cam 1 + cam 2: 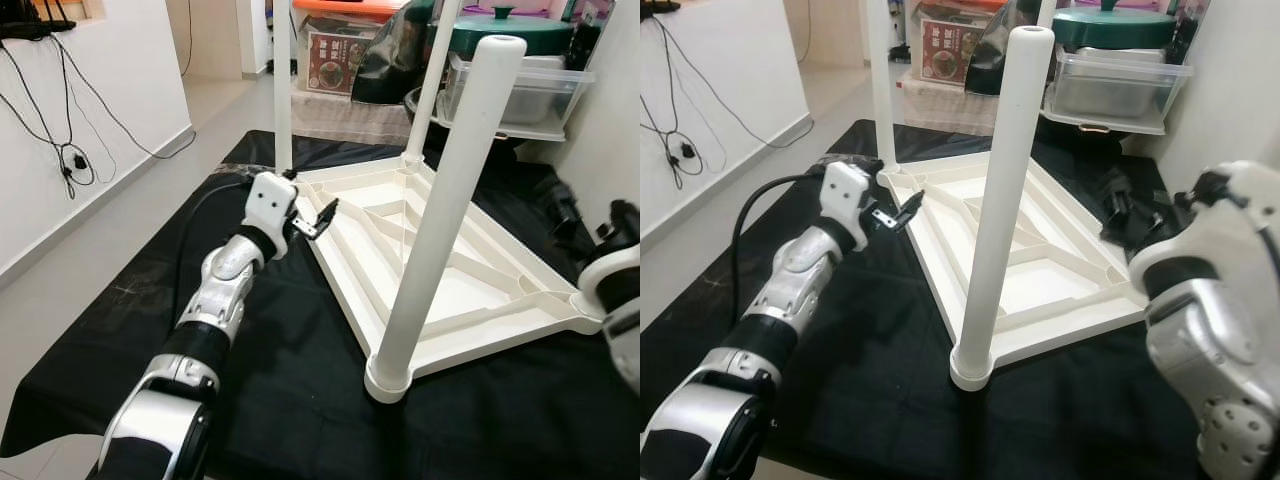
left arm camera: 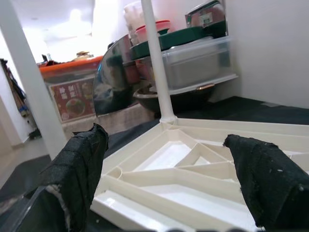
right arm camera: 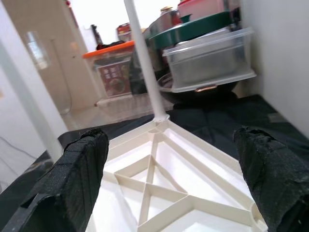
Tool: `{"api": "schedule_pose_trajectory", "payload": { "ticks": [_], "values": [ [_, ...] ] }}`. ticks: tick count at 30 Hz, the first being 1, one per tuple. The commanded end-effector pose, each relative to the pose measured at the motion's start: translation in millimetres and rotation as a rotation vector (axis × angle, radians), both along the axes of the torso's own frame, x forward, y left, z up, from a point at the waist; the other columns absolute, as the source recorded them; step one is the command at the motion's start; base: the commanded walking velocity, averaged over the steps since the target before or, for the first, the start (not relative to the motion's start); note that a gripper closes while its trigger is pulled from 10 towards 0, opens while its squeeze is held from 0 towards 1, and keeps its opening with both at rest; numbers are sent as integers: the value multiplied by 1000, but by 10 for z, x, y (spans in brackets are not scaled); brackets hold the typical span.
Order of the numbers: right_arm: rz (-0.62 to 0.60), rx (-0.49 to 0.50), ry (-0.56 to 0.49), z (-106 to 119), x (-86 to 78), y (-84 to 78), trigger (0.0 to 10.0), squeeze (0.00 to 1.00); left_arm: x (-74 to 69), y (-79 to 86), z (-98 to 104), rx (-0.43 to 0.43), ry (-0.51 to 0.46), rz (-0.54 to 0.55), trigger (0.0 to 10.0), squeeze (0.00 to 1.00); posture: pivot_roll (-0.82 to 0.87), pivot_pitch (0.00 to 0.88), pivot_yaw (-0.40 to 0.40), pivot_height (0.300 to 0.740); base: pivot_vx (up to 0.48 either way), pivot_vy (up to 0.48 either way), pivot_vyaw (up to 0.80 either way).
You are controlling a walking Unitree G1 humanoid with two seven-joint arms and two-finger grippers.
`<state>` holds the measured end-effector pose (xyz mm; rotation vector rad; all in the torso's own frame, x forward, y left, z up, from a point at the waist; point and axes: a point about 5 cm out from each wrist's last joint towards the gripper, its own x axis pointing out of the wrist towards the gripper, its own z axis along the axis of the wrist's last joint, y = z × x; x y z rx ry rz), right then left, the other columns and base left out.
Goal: Building children table
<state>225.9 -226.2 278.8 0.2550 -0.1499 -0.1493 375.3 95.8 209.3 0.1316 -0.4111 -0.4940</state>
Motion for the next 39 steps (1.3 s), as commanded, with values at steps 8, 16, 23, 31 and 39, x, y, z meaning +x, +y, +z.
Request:
{"api": "schedule_pose_trajectory", "payload": {
  "ticks": [8, 16, 23, 31, 39],
  "values": [
    [296, -301, 126, -344, -161, 208, 10000, 0, -13, 649, -212, 9, 85, 311, 10000, 0, 41, 0, -60, 740, 0, 0, 0],
    [451, -396, 118, -494, -201, 175, 10000, 0, -338, 672, -552, 58, 155, 289, 10000, 0, 84, 0, -81, 740, 0, 0, 0],
    [548, -526, 56, -523, -244, 251, 10000, 0, -405, 671, -600, 75, 166, 295, 10000, 0, 96, 0, -88, 740, 0, 0, 0],
    [714, -500, 103, -763, -344, 128, 10000, 0, -457, 710, -591, 99, 192, 311, 10000, 0, 111, 0, -76, 740, 0, 0, 0],
    [839, -360, 21, -715, -397, 229, 10000, 0, -458, 664, -574, 87, 207, 279, 10000, 0, 110, 0, -72, 740, 0, 0, 0]
  ]
}}
